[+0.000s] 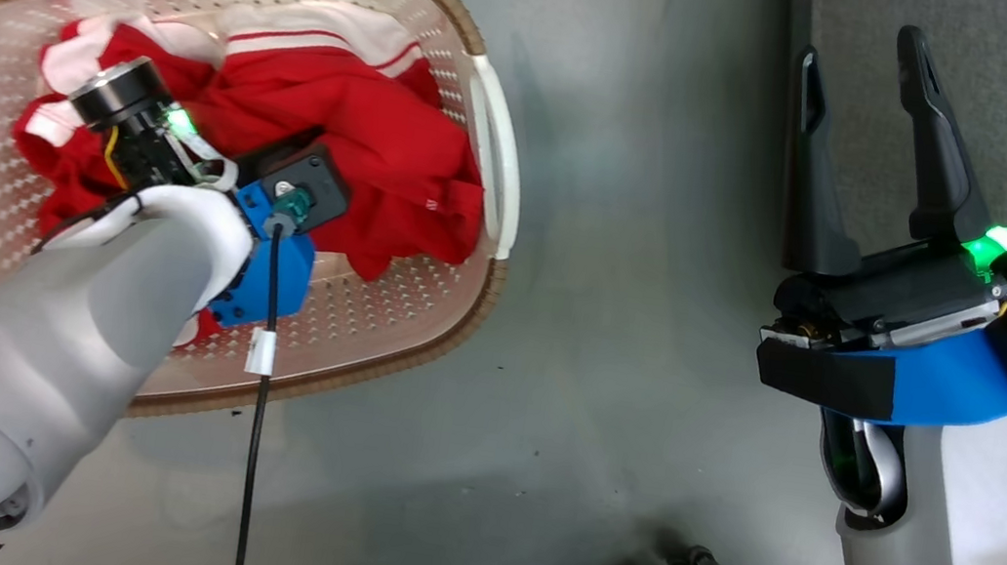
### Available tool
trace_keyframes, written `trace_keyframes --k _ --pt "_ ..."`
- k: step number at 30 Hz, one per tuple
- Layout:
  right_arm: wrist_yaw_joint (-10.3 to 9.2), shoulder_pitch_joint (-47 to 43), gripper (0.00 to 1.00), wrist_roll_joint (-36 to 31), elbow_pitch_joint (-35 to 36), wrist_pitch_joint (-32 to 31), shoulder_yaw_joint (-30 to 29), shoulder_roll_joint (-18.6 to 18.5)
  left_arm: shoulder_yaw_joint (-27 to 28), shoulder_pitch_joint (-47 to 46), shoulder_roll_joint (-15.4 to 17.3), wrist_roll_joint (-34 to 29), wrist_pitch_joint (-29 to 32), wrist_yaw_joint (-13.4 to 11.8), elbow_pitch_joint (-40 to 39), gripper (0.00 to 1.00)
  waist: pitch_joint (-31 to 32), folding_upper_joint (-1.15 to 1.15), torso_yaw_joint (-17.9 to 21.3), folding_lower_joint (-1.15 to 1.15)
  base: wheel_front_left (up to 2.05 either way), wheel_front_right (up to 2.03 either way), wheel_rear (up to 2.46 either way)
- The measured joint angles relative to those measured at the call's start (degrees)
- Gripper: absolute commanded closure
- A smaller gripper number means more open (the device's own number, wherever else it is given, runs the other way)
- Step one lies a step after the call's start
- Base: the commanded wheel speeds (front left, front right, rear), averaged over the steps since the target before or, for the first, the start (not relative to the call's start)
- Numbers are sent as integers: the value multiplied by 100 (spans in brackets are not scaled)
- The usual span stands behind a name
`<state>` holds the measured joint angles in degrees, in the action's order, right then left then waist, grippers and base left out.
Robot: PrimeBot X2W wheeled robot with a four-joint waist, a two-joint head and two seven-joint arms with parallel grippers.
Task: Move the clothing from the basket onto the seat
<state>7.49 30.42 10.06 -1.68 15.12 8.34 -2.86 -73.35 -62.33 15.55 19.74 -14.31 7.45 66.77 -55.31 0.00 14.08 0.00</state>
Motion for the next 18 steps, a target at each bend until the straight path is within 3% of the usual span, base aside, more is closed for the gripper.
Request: trace_keyframes --k 6,18 --pt "0 -5 0 -141 -71 0 -105 -1 60 -63 -172 249 -59 0 -338 100 200 0 -226 0 0 0 0" --pt "0 -138 0 -392 -282 0 -237 5 1358 537 -224 278 -68 -223 -1926 100 1059 0 -794 0 0 0 0"
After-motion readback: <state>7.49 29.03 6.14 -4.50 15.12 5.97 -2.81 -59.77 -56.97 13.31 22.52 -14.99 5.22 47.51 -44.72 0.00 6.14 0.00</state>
